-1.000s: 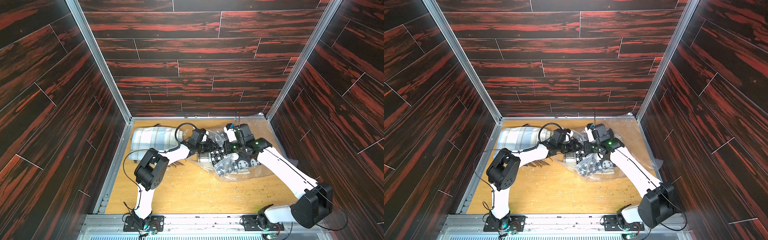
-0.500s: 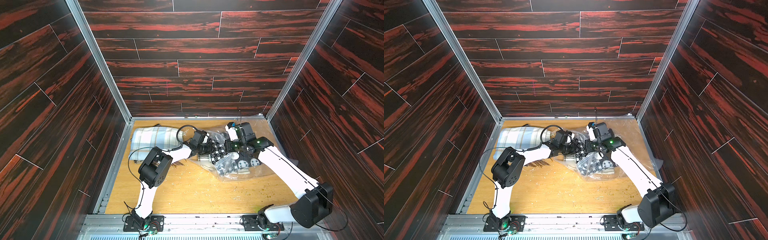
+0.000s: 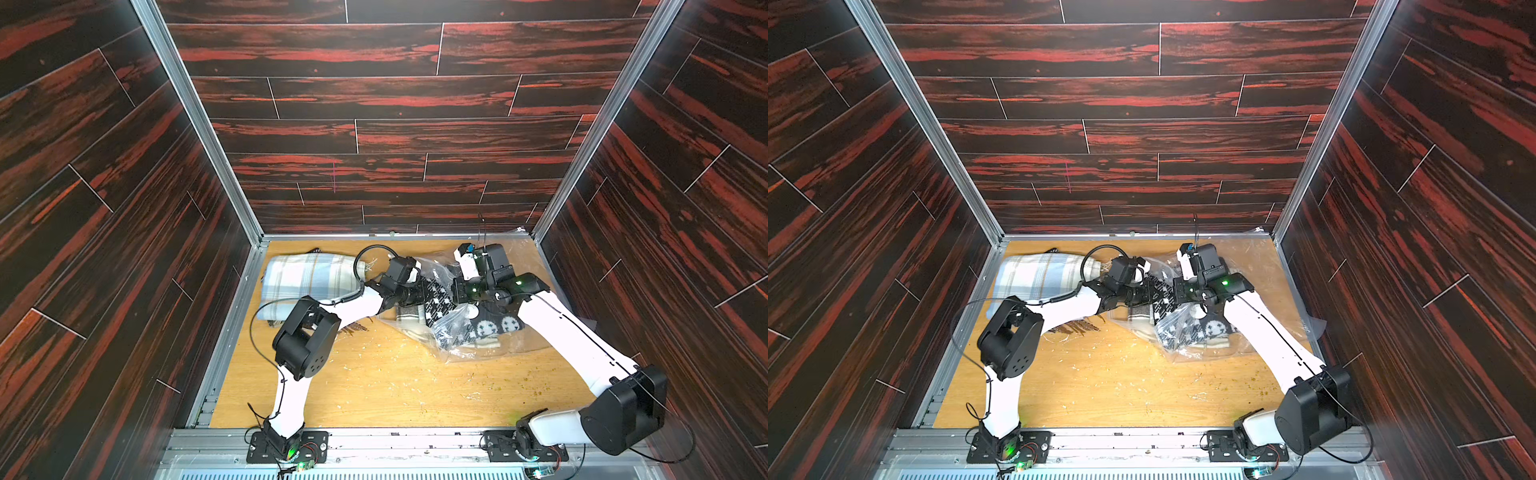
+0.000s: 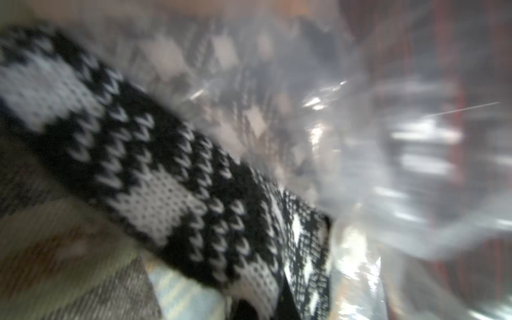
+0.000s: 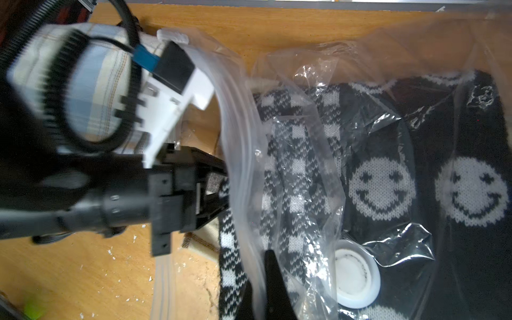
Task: Take the scarf out of the vacuum bag
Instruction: Take out the scarf from the vacuum bag.
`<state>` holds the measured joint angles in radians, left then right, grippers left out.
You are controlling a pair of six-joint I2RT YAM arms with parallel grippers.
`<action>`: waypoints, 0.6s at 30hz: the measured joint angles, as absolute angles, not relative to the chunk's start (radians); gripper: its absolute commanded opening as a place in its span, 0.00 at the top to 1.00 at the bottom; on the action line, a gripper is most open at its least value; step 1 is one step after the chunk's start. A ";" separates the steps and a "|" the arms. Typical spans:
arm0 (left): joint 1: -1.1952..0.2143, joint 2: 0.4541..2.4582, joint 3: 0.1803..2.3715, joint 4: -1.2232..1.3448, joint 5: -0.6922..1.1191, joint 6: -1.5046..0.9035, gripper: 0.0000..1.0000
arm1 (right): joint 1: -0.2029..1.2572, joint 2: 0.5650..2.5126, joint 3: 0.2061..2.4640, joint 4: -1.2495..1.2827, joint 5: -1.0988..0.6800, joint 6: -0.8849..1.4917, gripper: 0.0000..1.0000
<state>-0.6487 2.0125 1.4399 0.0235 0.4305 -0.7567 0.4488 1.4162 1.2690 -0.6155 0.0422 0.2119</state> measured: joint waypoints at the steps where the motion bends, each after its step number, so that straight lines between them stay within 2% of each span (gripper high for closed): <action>1: -0.649 1.999 1.440 0.021 0.426 -0.756 1.00 | 0.448 1.419 1.269 -0.616 0.044 0.212 1.00; 18: -0.647 1.901 1.494 -0.195 0.351 -0.665 1.00 | 0.448 1.427 1.269 -0.613 0.067 0.205 1.00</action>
